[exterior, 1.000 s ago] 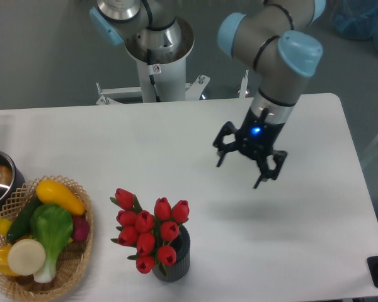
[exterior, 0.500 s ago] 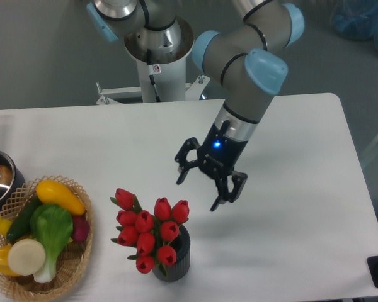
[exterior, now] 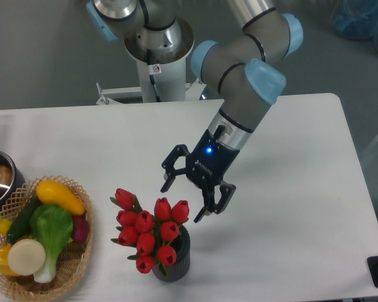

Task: Pick up the flowers from the vase
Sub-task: 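Lower the gripper around the tulip stems above the vase rim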

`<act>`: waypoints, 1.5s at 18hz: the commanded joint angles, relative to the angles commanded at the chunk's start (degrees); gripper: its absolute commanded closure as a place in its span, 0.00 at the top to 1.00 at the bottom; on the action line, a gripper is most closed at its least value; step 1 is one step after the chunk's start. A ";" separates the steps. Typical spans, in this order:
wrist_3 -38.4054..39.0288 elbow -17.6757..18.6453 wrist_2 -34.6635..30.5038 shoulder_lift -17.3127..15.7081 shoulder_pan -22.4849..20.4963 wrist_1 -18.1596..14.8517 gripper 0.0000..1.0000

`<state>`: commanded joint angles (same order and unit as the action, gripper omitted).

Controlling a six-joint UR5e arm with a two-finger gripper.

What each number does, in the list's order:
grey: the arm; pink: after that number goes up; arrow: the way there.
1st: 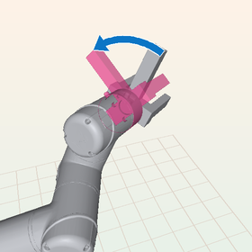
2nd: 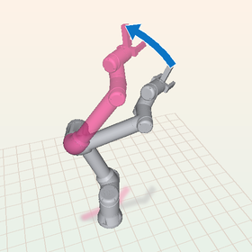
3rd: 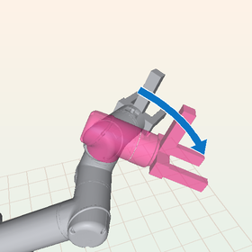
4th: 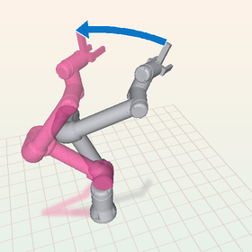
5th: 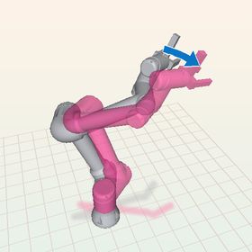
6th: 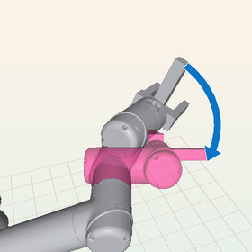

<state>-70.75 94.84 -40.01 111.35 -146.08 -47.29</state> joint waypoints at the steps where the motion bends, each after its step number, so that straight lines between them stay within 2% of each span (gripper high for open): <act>1: 0.00 -0.26 1.50 0.44 0.00 0.00 1.00; 9: 1.23 -0.44 2.65 1.50 1.32 0.00 1.00; 11: 1.93 -0.53 4.57 1.50 1.41 0.00 1.00; 13: 1.93 -0.62 5.73 1.68 1.41 0.09 0.95; 16: 1.93 -1.06 5.73 2.38 1.50 0.09 0.79; 20: 1.85 -1.41 5.73 2.82 1.50 0.09 0.44; 22: 1.85 -2.28 5.73 3.34 1.50 0.09 0.30; 26: 1.85 -3.17 5.20 3.52 1.41 0.09 0.17; 27: 1.85 -3.25 5.20 3.52 1.32 0.09 0.16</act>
<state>-68.91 91.58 -34.80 114.87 -144.75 -47.20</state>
